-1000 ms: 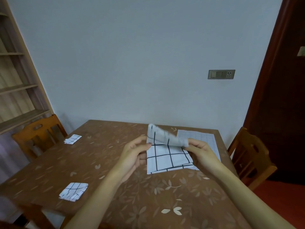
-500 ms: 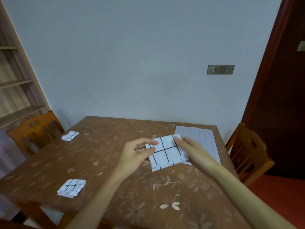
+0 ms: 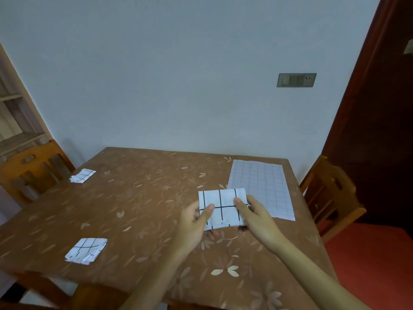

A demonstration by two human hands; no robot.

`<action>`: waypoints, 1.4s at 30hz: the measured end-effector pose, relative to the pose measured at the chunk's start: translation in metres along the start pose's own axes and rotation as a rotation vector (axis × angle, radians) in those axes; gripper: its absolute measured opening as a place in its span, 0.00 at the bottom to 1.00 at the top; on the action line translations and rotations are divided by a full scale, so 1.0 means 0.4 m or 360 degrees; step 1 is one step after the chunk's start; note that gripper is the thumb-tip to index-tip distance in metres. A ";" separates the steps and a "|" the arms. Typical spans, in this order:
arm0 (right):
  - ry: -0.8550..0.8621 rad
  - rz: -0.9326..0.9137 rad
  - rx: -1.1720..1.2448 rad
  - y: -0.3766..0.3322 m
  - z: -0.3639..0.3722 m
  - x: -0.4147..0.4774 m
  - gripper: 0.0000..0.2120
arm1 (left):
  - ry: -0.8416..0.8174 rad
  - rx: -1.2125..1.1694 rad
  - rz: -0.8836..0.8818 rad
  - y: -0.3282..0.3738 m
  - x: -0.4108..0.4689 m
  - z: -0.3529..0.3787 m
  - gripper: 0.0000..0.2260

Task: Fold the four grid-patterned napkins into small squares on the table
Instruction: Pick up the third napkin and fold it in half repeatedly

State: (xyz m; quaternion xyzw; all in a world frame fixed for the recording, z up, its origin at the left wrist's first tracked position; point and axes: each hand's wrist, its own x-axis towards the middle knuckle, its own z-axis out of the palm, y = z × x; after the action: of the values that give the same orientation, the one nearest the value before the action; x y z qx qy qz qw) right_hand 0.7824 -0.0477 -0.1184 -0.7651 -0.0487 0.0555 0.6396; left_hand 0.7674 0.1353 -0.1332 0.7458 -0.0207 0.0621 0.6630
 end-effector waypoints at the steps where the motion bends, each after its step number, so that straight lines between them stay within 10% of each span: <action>1: -0.0030 0.0029 -0.0051 0.023 -0.010 0.004 0.10 | 0.0013 0.0031 -0.0023 -0.018 0.005 0.000 0.08; 18: 0.0193 0.0864 -0.0390 0.527 0.018 0.032 0.14 | -0.0018 0.0617 -0.0737 -0.516 -0.007 0.107 0.17; 25: 0.0105 0.0893 -0.0969 0.645 0.045 0.014 0.14 | -0.0404 0.1446 -0.0307 -0.667 -0.041 0.131 0.21; 31: -0.0079 0.0113 -0.1641 0.686 0.105 0.000 0.30 | -0.0857 0.1861 0.0427 -0.695 -0.031 0.160 0.35; 42: -0.0454 0.0491 -0.1915 0.709 0.095 -0.020 0.32 | -0.1062 0.1940 0.0265 -0.708 -0.064 0.071 0.30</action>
State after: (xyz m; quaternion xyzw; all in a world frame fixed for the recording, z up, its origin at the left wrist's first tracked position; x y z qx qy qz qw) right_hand 0.7701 -0.0621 -0.4040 -0.9739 -0.0453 0.2114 0.0697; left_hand 0.7759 0.1396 -0.4189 0.9599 -0.2417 -0.1192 0.0776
